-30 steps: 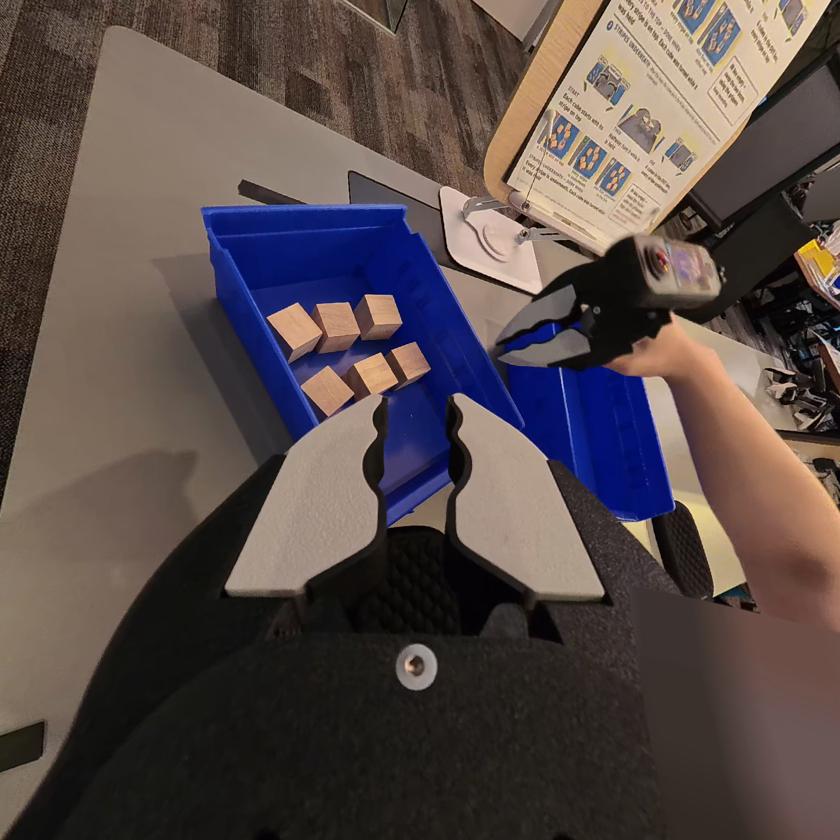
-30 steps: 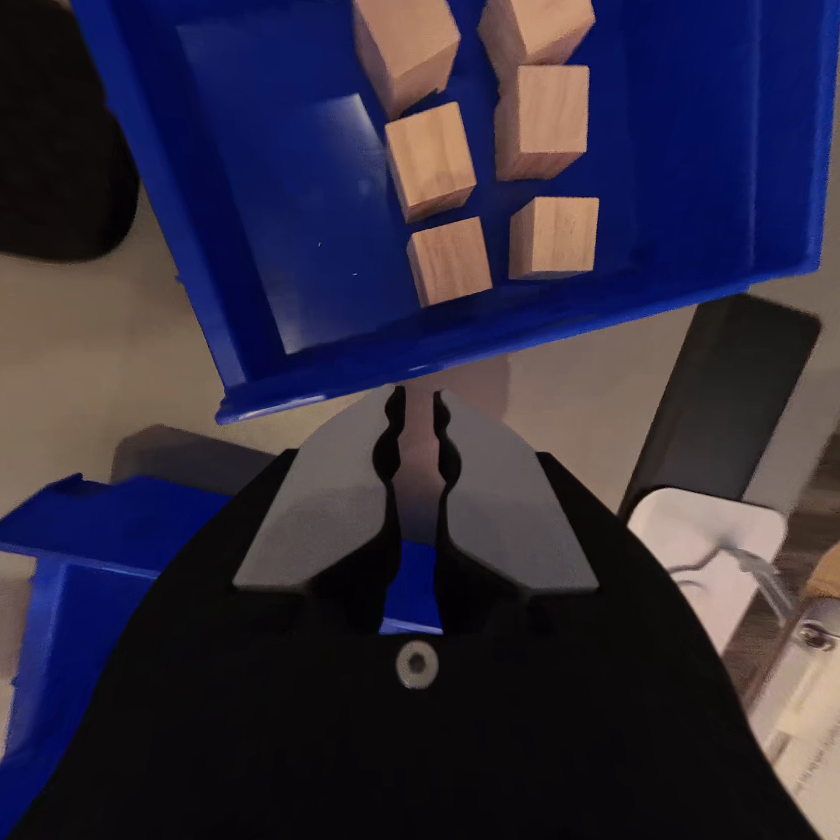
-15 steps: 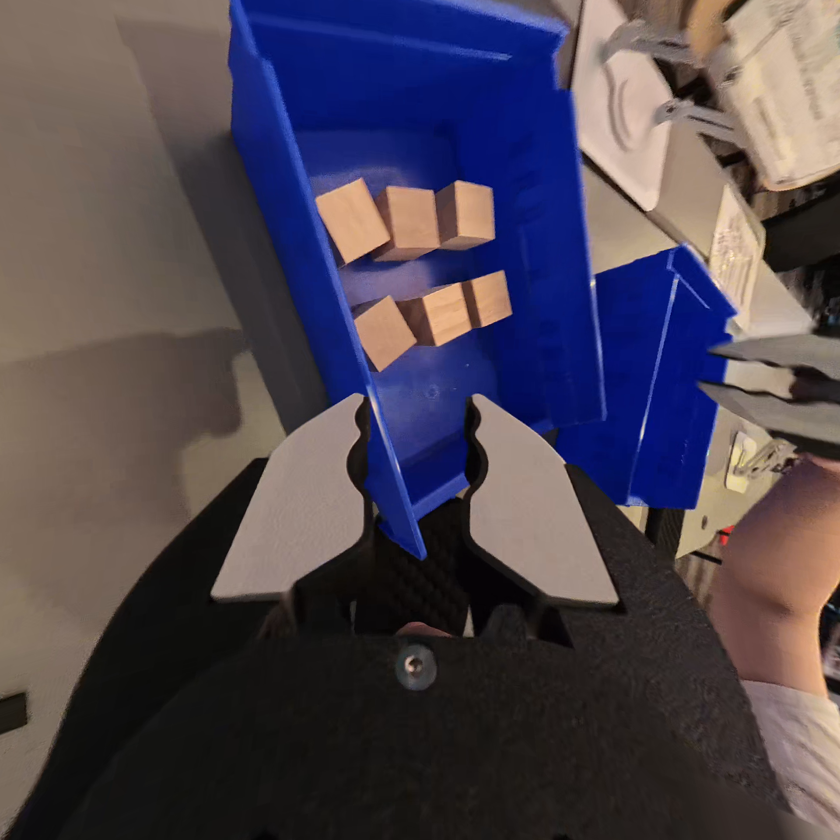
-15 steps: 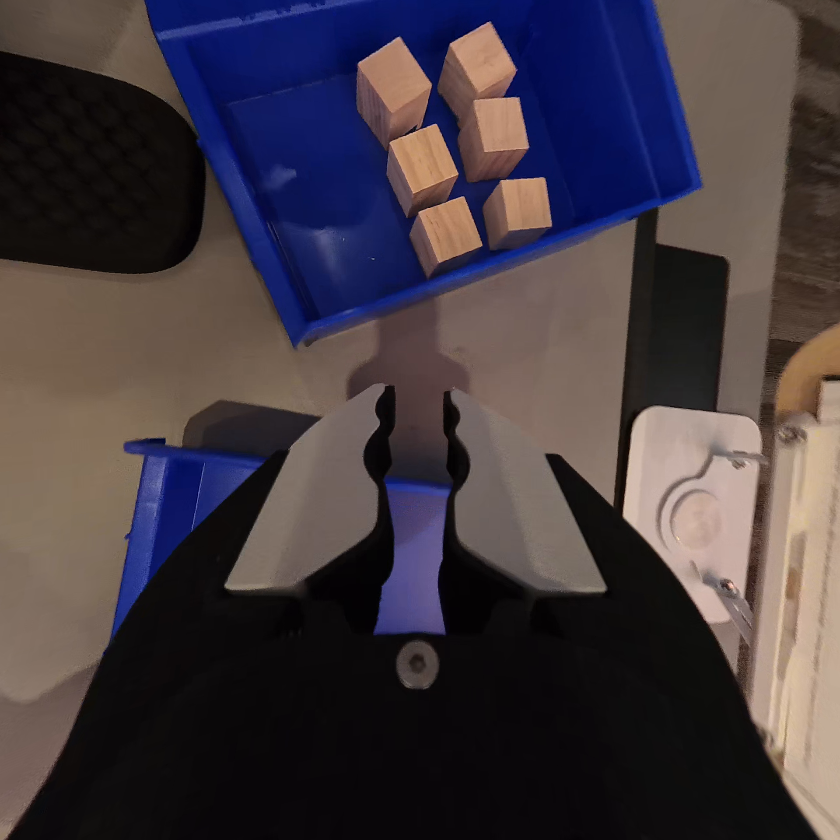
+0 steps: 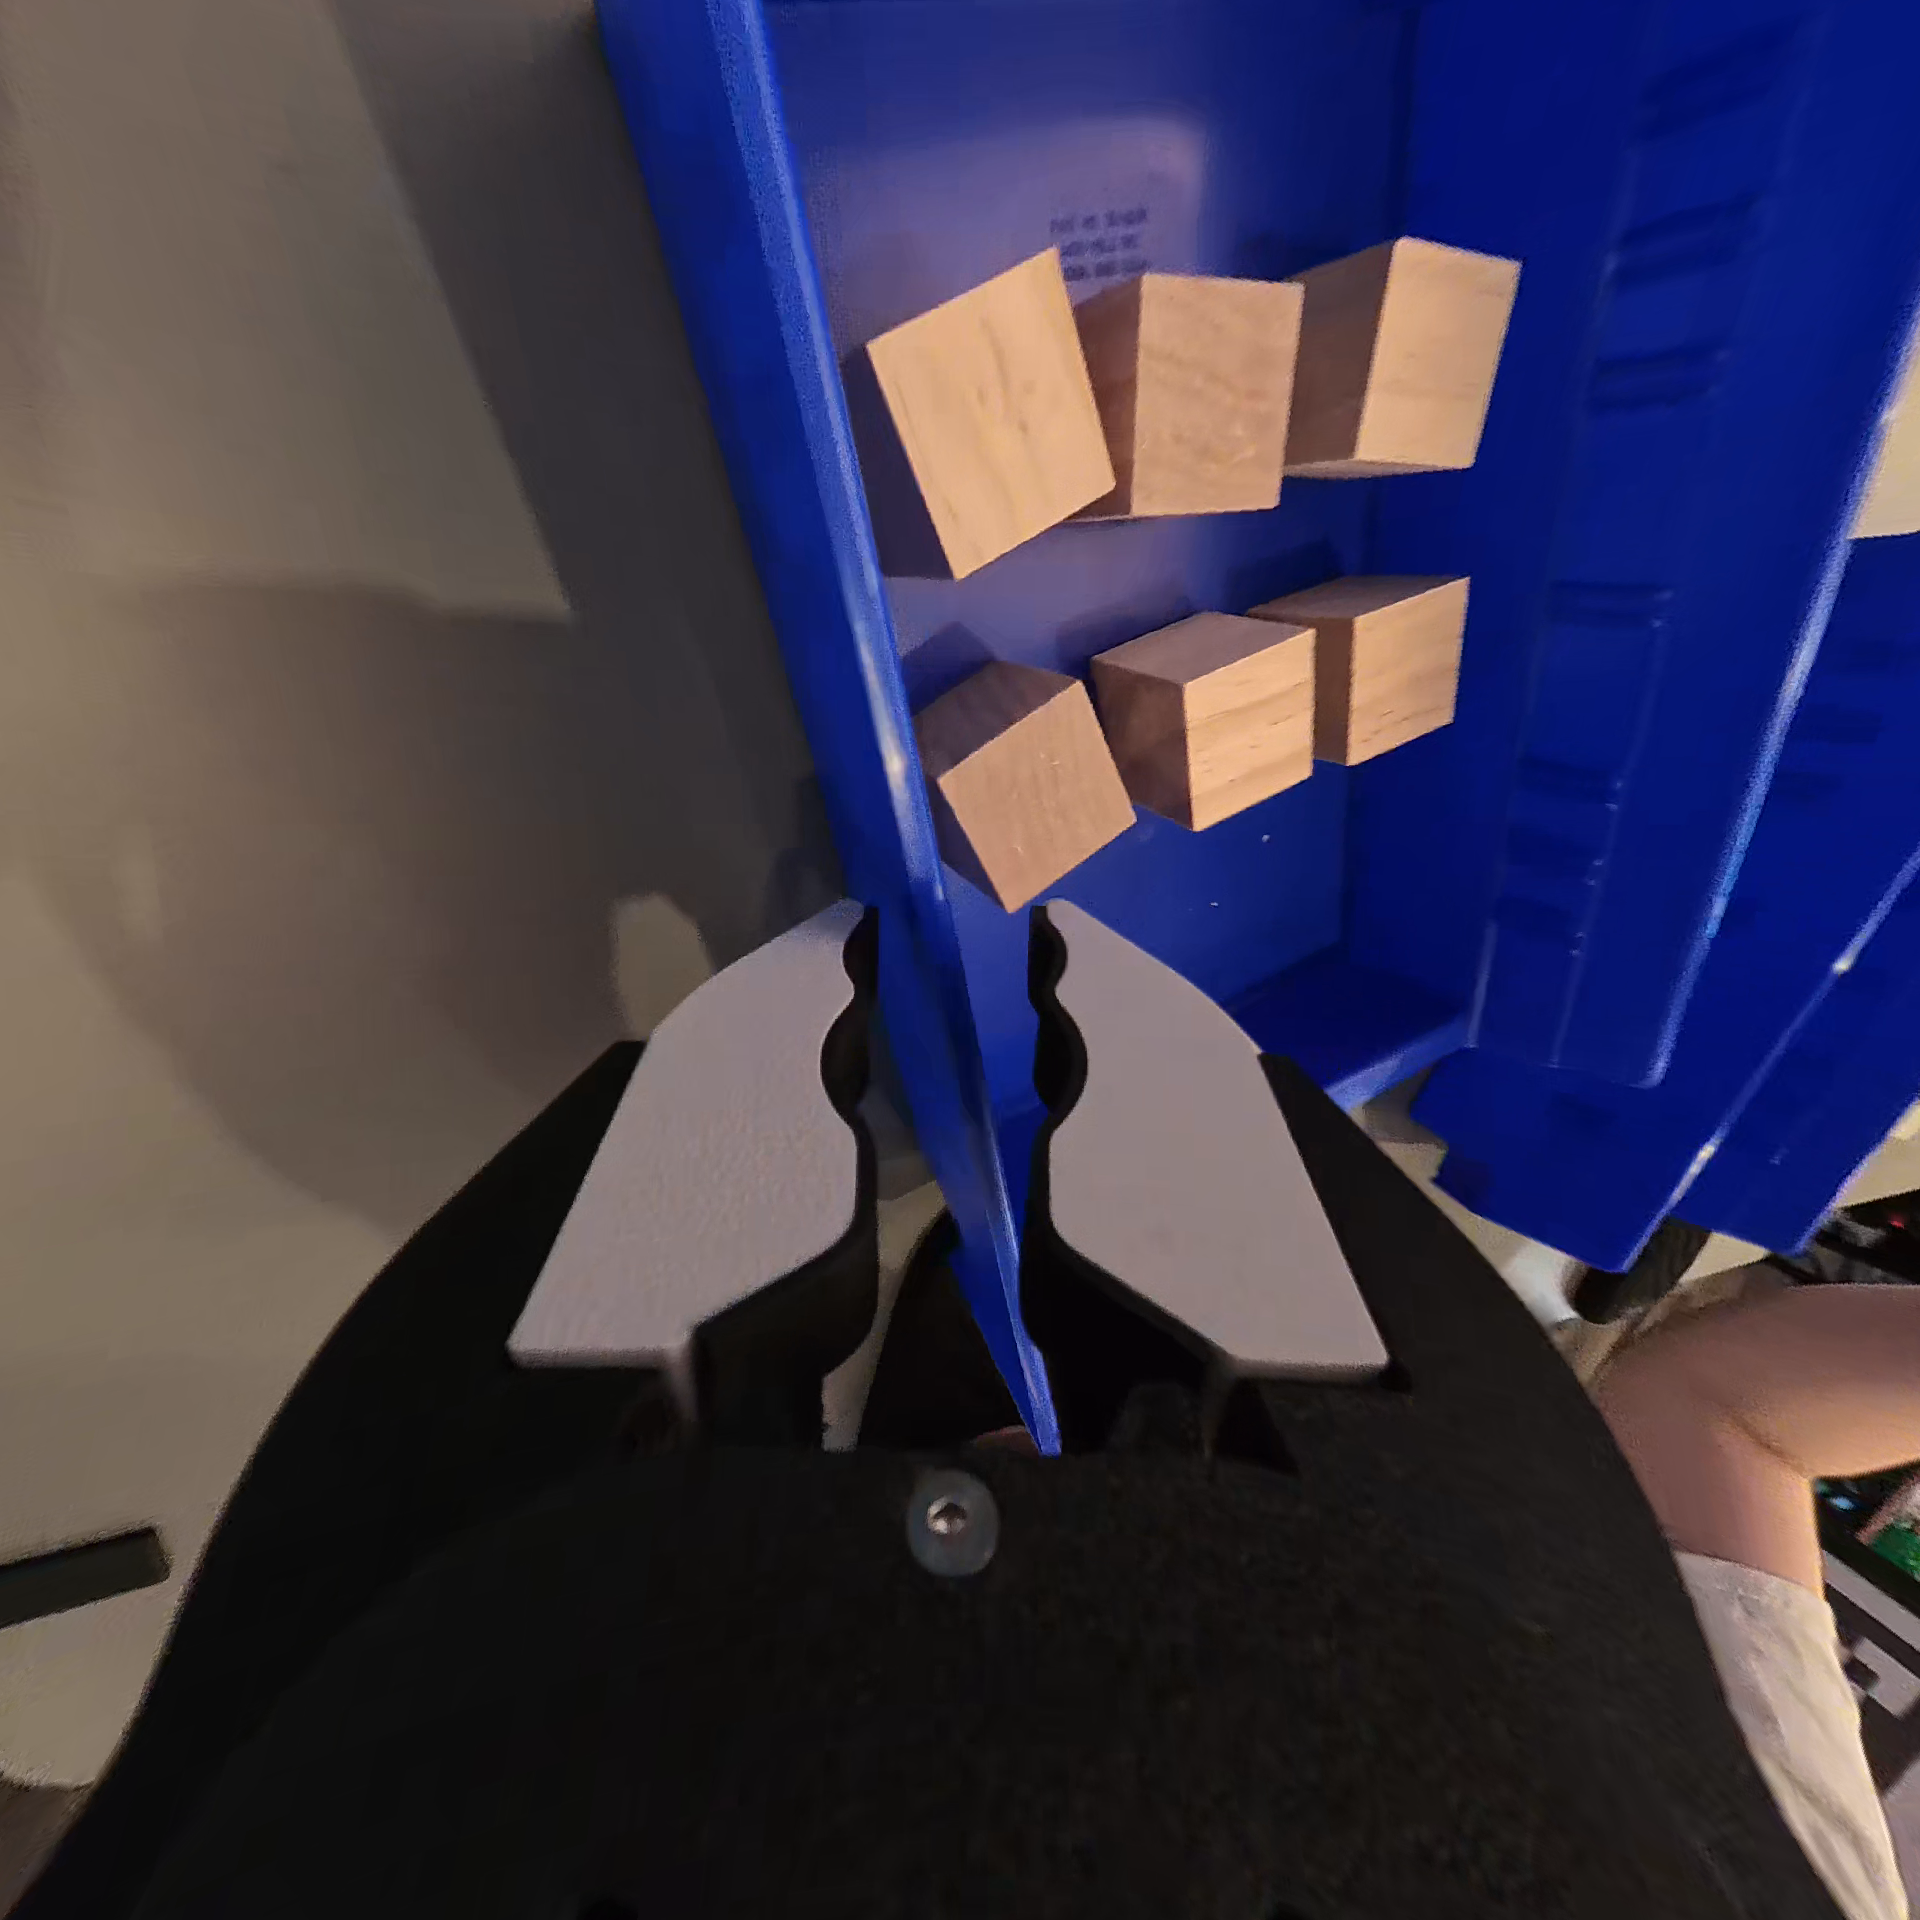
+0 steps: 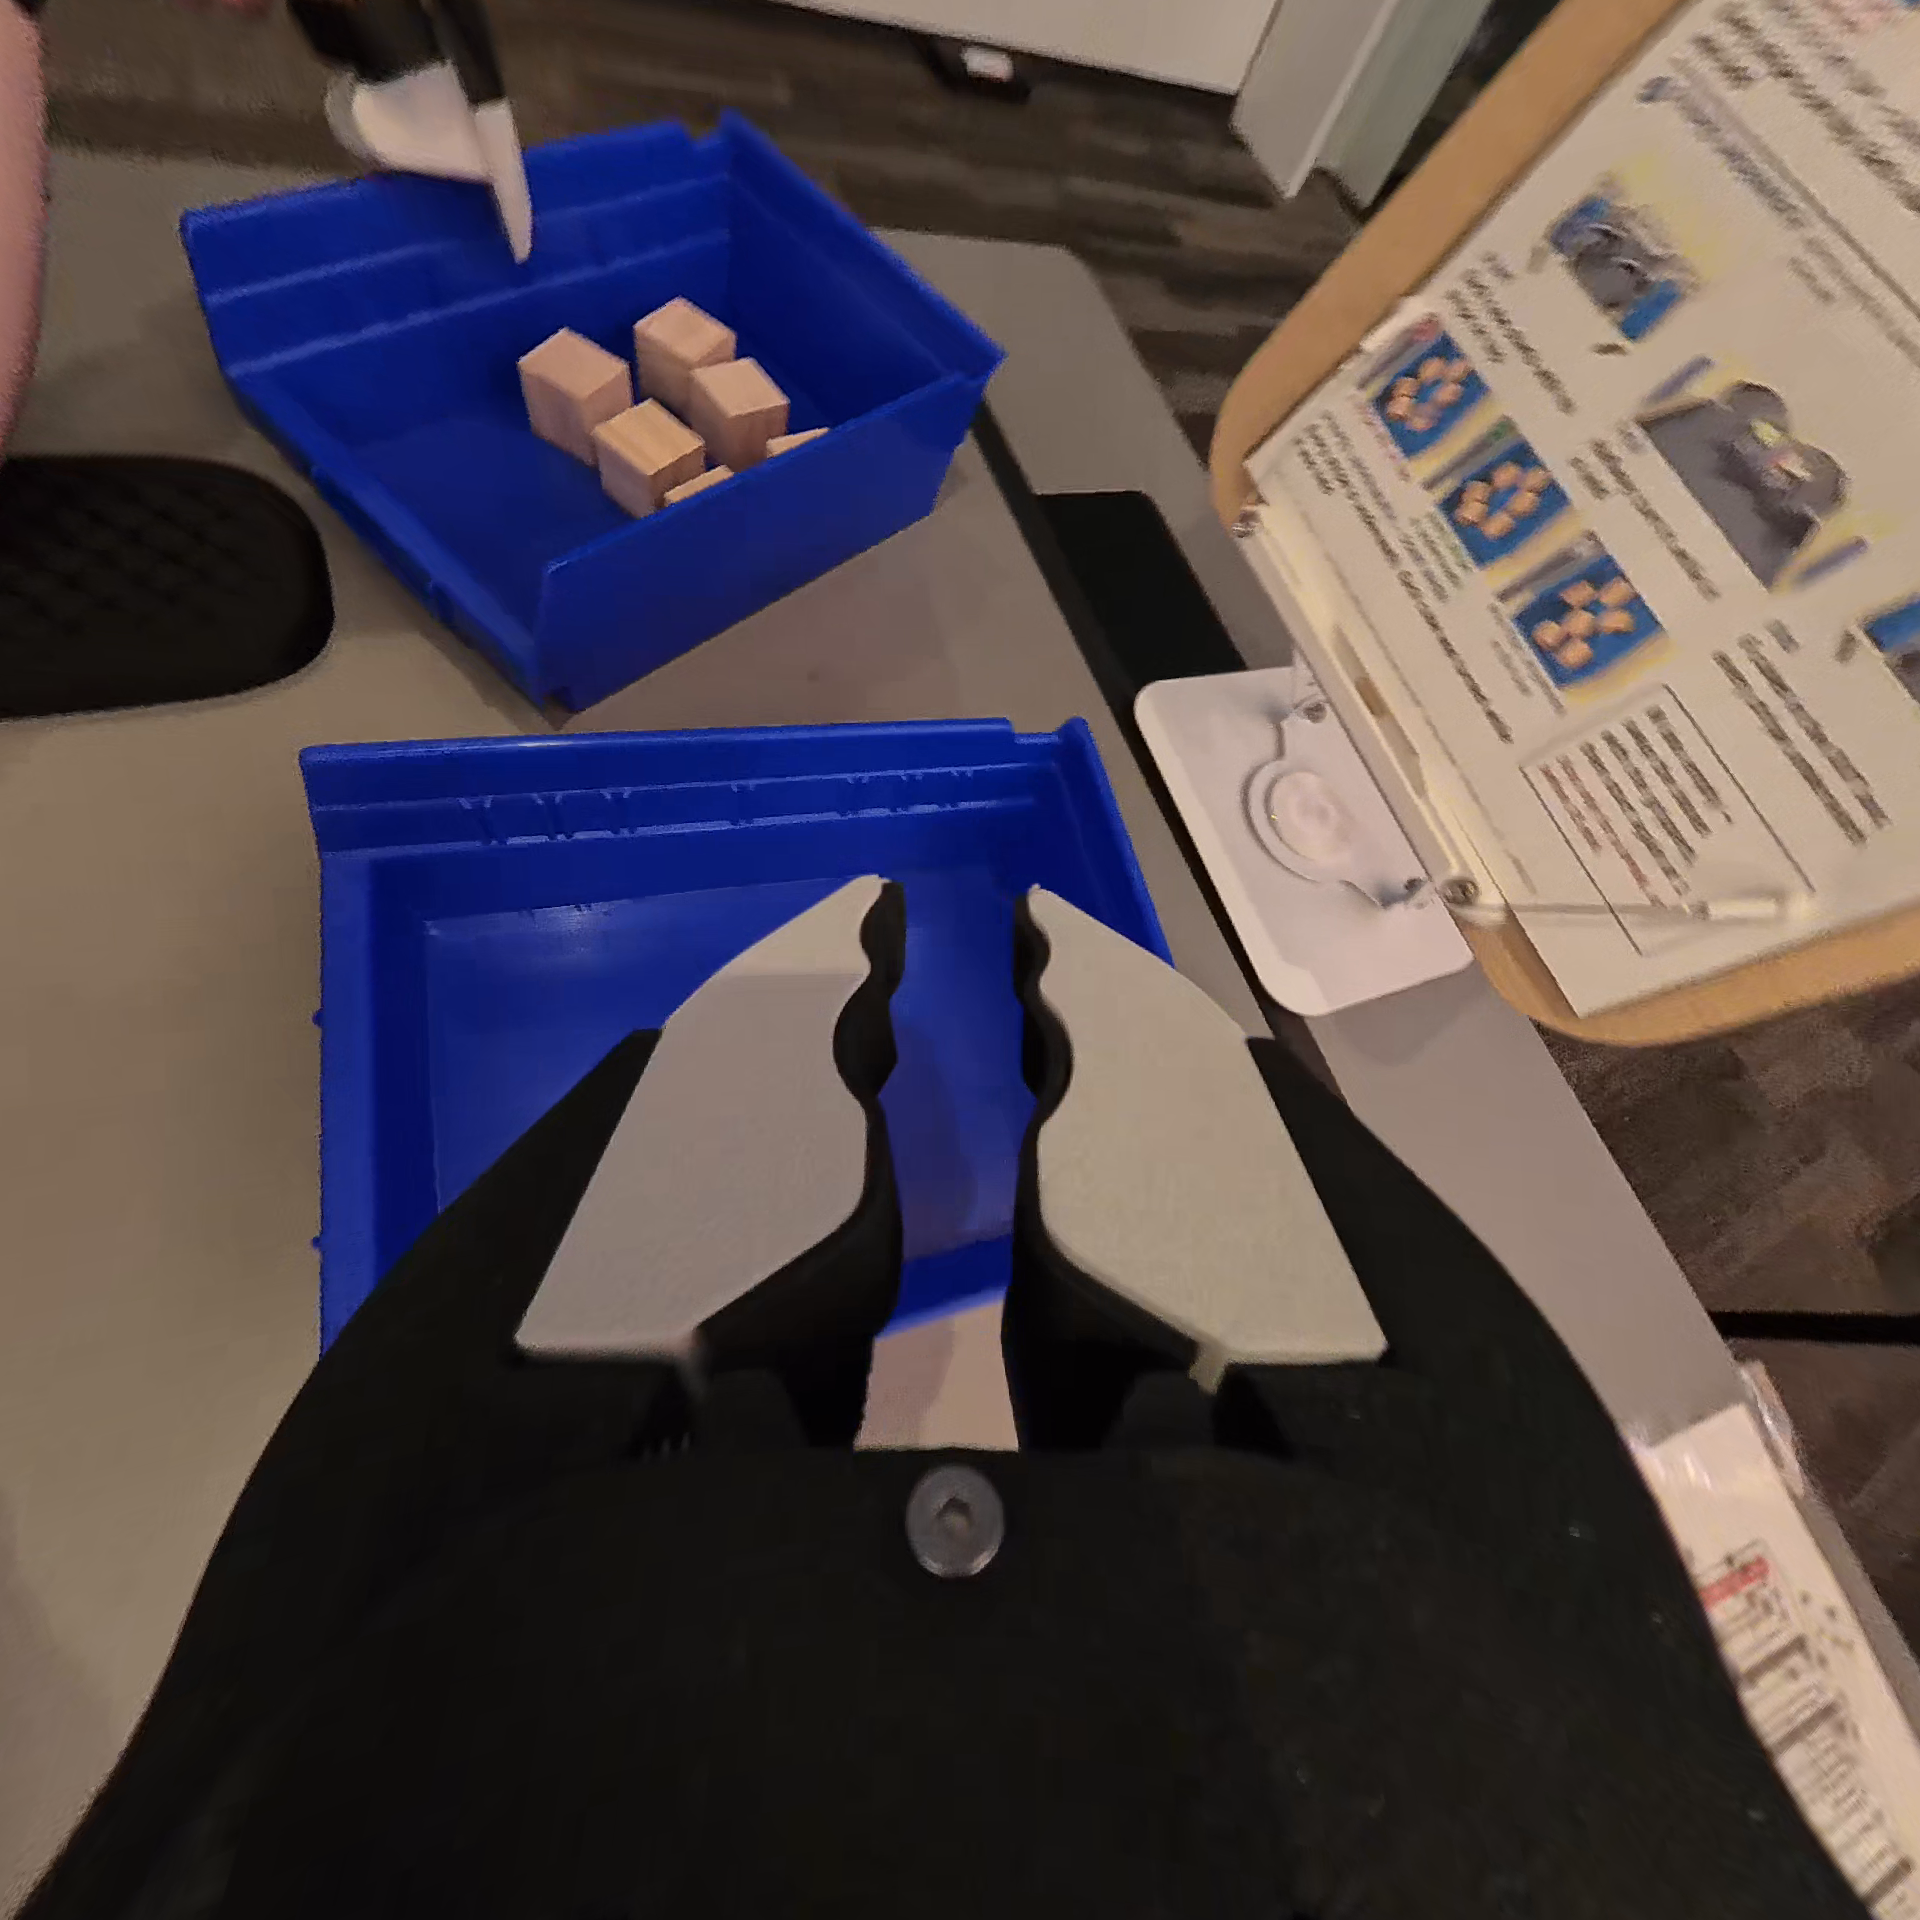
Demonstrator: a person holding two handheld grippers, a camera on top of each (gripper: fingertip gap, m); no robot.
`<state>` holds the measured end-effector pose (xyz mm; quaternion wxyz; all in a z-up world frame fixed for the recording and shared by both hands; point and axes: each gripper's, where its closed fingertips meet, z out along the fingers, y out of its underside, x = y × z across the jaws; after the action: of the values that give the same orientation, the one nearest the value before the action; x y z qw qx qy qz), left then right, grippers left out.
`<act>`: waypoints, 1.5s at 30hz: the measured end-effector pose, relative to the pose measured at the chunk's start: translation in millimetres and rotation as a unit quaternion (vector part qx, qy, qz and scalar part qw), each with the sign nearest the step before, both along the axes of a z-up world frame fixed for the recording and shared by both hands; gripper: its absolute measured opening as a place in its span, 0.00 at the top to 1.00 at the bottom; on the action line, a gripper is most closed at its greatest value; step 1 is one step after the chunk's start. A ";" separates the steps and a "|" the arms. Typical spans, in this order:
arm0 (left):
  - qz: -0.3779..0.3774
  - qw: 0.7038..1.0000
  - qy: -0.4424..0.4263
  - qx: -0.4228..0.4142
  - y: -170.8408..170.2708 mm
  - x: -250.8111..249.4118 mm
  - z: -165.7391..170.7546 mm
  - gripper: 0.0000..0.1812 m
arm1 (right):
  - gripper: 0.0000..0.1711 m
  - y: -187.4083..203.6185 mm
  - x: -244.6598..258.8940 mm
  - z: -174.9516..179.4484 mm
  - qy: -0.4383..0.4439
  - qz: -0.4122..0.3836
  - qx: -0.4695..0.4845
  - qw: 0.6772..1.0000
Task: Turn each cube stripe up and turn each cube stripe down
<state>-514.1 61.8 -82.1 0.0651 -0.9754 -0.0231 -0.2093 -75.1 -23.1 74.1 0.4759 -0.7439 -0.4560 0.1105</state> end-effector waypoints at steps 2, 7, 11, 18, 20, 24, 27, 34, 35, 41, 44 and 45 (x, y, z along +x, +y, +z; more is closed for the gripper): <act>-0.005 0.999 0.030 -0.010 1.7 -0.1 -7.0 0.88 | 0.89 -1.0 21.4 3.7 0.022 -0.023 0.012 0.999; -0.065 0.985 0.159 -0.016 3.3 -8.3 -16.5 0.96 | 0.91 -3.7 57.1 5.8 0.059 -0.042 0.044 0.996; -0.094 0.978 0.188 -0.006 10.0 -5.3 -17.0 0.95 | 0.91 0.8 75.3 -3.1 0.050 -0.059 0.031 0.996; -0.173 0.969 0.175 0.033 18.7 -1.6 -17.4 0.95 | 0.92 -0.6 77.9 -12.6 0.038 -0.053 0.017 0.998; -0.198 0.960 0.192 0.045 21.9 -4.7 -17.4 0.95 | 0.92 -1.1 77.7 -15.8 0.030 -0.052 0.012 0.998; -0.223 0.953 0.195 0.064 30.0 -7.1 -17.4 0.95 | 0.92 0.2 76.3 -20.6 0.031 -0.051 0.003 0.998; -0.245 0.945 0.201 0.085 37.0 -8.8 -17.6 0.95 | 0.92 2.6 76.8 -27.4 0.025 -0.054 -0.007 0.998; -0.277 0.934 0.201 0.106 46.6 -7.7 -18.4 0.95 | 0.92 4.9 79.0 -38.2 0.013 -0.059 -0.023 0.998; -0.277 0.934 0.200 0.105 46.6 -7.1 -18.7 0.95 | 0.92 5.7 80.1 -39.7 0.011 -0.061 -0.025 0.998; -0.264 0.937 0.206 0.100 44.8 -6.8 -19.4 0.95 | 0.91 14.5 97.1 -49.3 -0.005 -0.108 -0.039 0.993; -0.261 0.939 0.206 0.092 41.7 -4.9 -19.7 0.95 | 0.83 21.0 130.4 -64.6 -0.015 -0.232 -0.107 0.967; -0.265 0.937 0.206 0.091 41.0 -4.1 -19.8 0.95 | 0.83 19.6 137.7 -68.2 -0.011 -0.263 -0.132 0.956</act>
<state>-518.2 102.9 -101.9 0.0993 -0.9578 0.2694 -0.0144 62.7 -3.5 6.0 0.3808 -0.8949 -0.2304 0.0325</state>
